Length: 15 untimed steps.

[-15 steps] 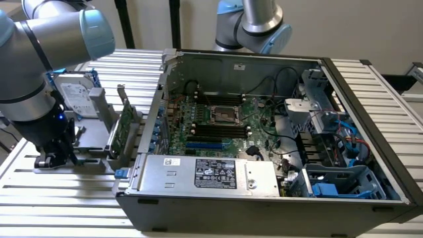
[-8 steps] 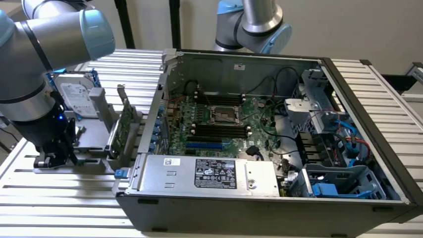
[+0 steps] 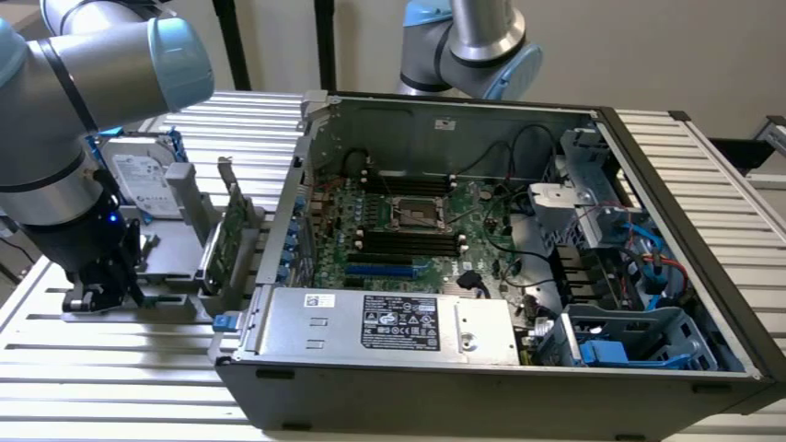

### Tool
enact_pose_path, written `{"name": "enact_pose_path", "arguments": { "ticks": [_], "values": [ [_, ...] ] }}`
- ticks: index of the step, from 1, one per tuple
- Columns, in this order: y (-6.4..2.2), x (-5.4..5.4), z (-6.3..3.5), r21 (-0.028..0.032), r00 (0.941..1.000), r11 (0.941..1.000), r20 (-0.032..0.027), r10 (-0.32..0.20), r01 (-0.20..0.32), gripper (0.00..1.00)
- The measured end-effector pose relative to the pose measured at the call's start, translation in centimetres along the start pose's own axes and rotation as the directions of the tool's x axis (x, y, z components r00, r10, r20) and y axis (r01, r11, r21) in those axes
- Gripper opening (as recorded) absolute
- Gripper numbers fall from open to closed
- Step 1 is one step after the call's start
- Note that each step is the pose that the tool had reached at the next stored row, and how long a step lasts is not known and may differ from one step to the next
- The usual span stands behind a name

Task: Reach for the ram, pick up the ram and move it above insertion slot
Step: 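Pick up the ram and move it above insertion slot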

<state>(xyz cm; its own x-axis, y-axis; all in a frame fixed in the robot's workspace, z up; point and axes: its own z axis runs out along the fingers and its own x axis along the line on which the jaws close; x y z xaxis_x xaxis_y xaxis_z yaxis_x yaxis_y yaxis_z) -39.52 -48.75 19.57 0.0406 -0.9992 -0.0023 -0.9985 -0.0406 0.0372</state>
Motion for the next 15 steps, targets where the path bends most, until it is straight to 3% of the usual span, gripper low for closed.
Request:
{"name": "enact_pose_path", "arguments": {
  "ticks": [8, 15],
  "values": [
    [0.0, 0.0, -0.04, 0.0003, 1.0, 1.0, 0.0004, 0.003, -0.003, 0.14],
    [0.03, 0.0, -0.87, 0.0, 1.0, 1.0, 0.0036, 0.003, -0.003, 0.14]
  ]
}}
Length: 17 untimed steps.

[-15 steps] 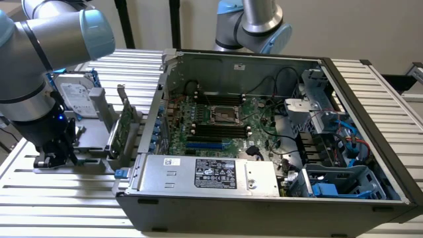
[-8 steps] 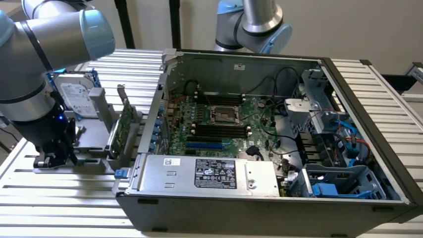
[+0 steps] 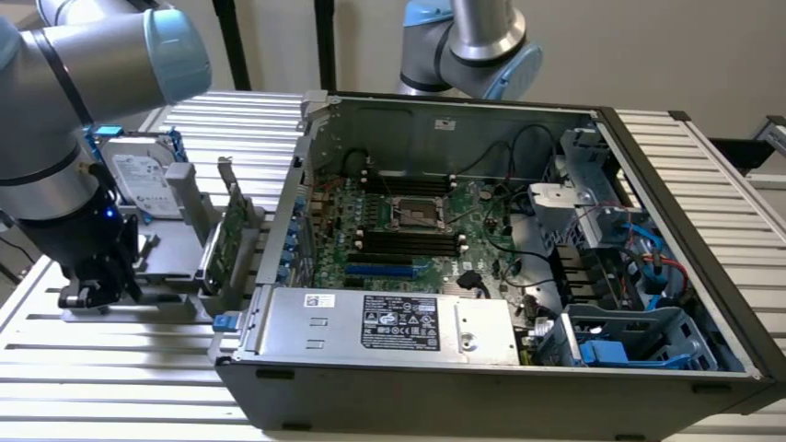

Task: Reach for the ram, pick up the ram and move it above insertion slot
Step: 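Pick up the ram and move it above insertion slot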

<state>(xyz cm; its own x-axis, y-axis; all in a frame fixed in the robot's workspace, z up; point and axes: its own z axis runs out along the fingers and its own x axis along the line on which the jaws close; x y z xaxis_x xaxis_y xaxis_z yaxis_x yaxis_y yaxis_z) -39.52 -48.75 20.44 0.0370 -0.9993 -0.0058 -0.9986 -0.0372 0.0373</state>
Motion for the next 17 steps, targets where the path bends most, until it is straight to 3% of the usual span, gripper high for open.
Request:
{"name": "enact_pose_path", "arguments": {
  "ticks": [6, 17],
  "values": [
    [0.06, 0.0, -1.52, -0.0005, 1.0, 1.0, 0.003, 0.0, 0.0, 0.14],
    [0.03, 0.2, -6.45, -0.0007, 1.0, 1.0, 0.0054, 0.0, 0.0, 0.14]
  ]
}}
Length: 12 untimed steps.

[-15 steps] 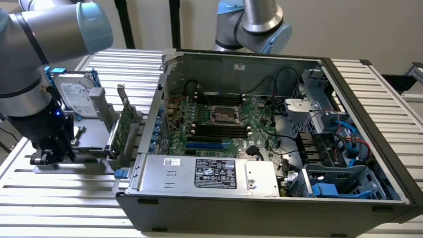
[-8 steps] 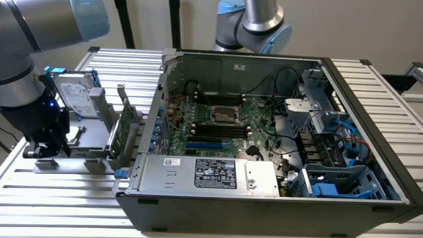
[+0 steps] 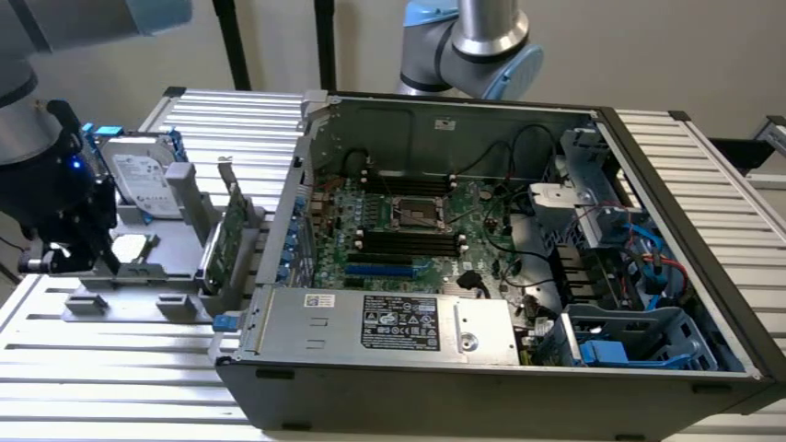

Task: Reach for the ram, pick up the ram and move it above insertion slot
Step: 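Pick up the ram and move it above insertion slot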

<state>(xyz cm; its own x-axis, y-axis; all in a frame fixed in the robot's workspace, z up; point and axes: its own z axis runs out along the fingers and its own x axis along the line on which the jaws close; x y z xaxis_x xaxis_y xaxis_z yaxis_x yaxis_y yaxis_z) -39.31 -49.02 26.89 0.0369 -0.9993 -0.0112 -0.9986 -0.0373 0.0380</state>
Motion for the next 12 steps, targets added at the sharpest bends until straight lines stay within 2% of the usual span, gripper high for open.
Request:
{"name": "enact_pose_path", "arguments": {
  "ticks": [3, 6, 9, 12],
  "values": [
    [-0.24, 0.1, -1.36, 0.0, 1.0, 1.0, 0.0, 0.0, 0.0, 0.14],
    [-0.87, 0.1, -2.77, -0.0003, 1.0, 1.0, 0.0002, 0.0, 0.0, 0.14],
    [-1.74, 0.1, -4.15, -0.0012, 1.0, 1.0, 0.0006, 0.0, 0.0, 0.14],
    [-2.99, 0.1, -5.58, -0.0031, 1.0, 1.0, 0.0011, 0.0, 0.0, 0.14]
  ]
}}
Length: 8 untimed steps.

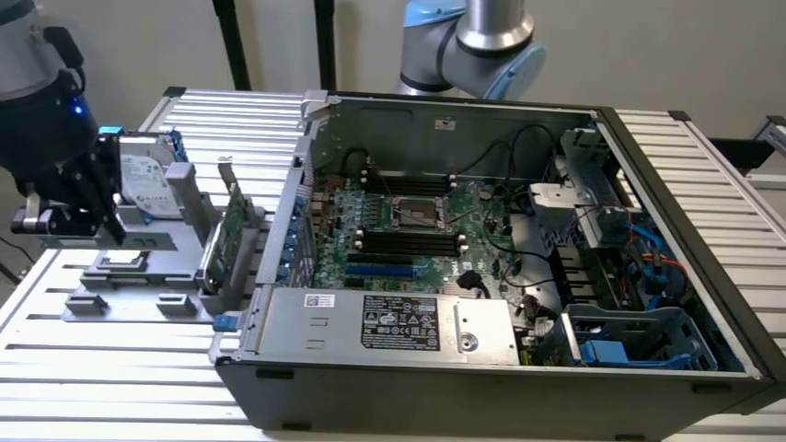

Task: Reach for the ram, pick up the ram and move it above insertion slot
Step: 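Pick up the ram and move it above insertion slot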

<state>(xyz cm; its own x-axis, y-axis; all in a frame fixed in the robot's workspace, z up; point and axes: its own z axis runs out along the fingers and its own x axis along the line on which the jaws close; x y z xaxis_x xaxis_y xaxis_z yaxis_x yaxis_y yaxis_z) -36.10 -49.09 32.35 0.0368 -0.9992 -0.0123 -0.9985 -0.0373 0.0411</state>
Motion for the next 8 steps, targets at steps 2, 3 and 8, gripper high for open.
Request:
{"name": "enact_pose_path", "arguments": {
  "ticks": [2, 3, 8],
  "values": [
    [-0.87, 0.0, -0.95, -0.0014, 1.0, 1.0, 0.0013, 0.0, 0.0, 0.14],
    [-1.31, 0.0, -1.42, -0.002, 1.0, 1.0, 0.0018, 0.0, 0.0, 0.14],
    [-3.48, 0.1, -3.67, -0.0044, 1.0, 1.0, 0.0041, 0.0, 0.0, 0.14]
  ]
}}
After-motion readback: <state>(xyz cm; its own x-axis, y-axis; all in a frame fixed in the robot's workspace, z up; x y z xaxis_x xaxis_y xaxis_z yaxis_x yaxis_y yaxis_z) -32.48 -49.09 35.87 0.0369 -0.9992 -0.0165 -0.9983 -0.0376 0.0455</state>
